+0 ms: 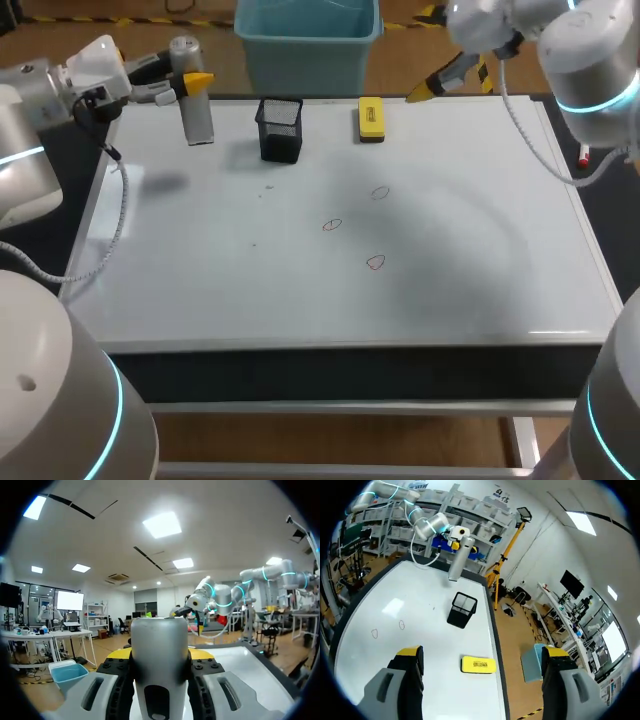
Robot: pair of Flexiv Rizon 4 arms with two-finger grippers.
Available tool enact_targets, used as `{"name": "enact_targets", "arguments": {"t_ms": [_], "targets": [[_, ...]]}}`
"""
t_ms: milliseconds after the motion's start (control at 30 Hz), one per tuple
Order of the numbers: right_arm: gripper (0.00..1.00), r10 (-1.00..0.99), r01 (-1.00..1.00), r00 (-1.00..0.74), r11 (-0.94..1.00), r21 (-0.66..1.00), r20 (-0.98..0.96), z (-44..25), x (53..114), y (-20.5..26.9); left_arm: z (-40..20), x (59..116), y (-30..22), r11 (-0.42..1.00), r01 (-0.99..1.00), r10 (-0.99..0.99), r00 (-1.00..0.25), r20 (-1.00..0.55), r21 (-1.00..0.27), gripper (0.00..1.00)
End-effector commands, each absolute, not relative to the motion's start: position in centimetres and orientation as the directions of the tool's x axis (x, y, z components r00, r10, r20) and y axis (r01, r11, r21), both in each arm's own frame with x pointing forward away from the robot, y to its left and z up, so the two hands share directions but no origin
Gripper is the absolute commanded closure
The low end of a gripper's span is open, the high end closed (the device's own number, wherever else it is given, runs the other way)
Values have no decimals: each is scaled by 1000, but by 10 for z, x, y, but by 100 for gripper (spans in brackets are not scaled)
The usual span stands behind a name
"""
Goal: Pick up the inspection probe, press it on each red-marked spot on the whiteboard one by one, put down the probe, pick up the eraser, and wipe off all the red marks.
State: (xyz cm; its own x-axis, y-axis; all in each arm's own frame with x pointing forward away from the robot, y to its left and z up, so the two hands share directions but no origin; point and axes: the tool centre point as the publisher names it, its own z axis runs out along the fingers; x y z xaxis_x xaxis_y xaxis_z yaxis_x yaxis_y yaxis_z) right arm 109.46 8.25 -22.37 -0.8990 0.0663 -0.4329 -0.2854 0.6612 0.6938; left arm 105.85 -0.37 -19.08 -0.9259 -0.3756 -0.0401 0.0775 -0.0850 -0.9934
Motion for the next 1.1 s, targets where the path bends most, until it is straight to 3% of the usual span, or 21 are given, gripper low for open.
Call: {"name": "enact_targets", "arguments": {"t_ms": [33,567,667,1100], "targets": [[0,-462,-543,-839,710,449,-285,-227,1104,92,-190,1058,-4,-85,79,-378,-925,-41,-993,100],[0,-688,-711,-701,654,257,-188,-249,1134,94,-190,1058,-4,-85,79,-378,-925,-41,-993,100],[0,-617,-637,-767,701,321,-174,-242,1139,89,-190,1058,-4,-85,79,-378,-925,-41,-993,100],[0,-641,-658,-748,679,327,-172,-243,1139,92,-190,1058,-4,-85,79,-378,-925,-41,-993,100]]}}
